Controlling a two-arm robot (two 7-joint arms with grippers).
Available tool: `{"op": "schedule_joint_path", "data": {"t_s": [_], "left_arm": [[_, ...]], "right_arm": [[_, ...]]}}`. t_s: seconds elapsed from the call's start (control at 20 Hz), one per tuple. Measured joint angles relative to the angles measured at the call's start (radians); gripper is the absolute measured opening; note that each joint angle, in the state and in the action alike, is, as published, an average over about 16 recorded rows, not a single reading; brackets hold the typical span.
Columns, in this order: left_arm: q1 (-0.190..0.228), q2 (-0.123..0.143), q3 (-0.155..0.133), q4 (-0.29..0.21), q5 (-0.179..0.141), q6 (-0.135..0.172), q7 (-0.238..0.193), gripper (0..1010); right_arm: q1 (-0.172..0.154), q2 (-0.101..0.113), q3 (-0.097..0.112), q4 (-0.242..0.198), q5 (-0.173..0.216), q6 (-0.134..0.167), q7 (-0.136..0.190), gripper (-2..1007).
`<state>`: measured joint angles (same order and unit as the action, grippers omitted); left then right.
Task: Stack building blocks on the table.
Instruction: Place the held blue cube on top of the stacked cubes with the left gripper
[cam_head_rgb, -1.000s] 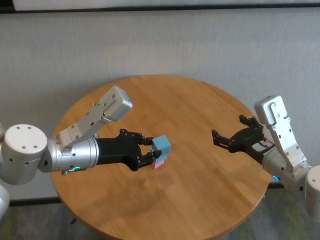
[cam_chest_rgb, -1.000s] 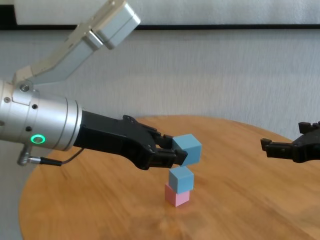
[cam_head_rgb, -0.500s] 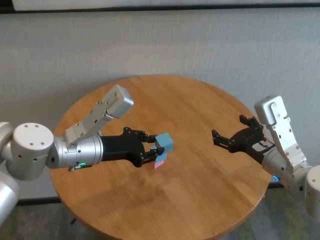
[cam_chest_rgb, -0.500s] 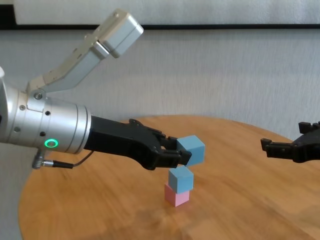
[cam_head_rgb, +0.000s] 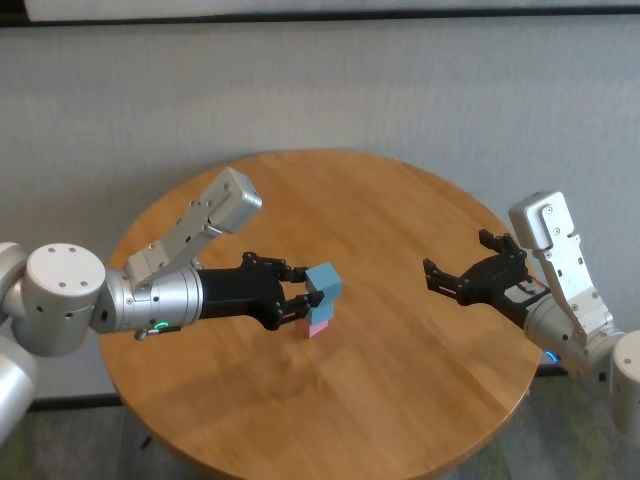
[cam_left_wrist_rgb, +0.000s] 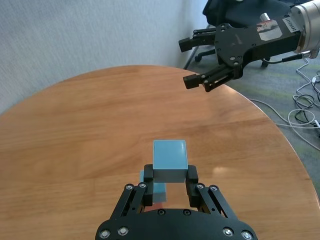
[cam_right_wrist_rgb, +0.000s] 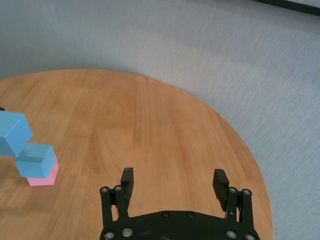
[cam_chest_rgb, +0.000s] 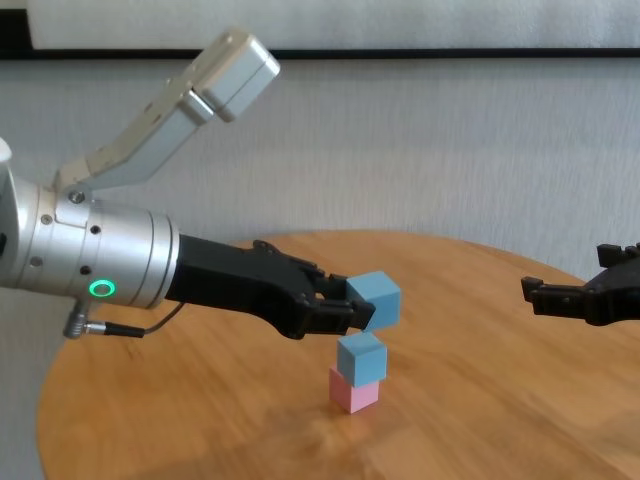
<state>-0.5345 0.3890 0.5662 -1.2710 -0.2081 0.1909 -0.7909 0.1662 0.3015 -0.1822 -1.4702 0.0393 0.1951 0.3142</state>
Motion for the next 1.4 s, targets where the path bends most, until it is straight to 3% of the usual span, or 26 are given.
{"op": "schedule_joint_path", "data": {"t_s": [1.4], "left_arm": [[-0.065,-0.001,0.061,0.126,-0.06,-0.053,-0.005,395]], "right_arm": [[0.0,0.0,0.0,0.0,0.0,0.0,0.0,1001]]}}
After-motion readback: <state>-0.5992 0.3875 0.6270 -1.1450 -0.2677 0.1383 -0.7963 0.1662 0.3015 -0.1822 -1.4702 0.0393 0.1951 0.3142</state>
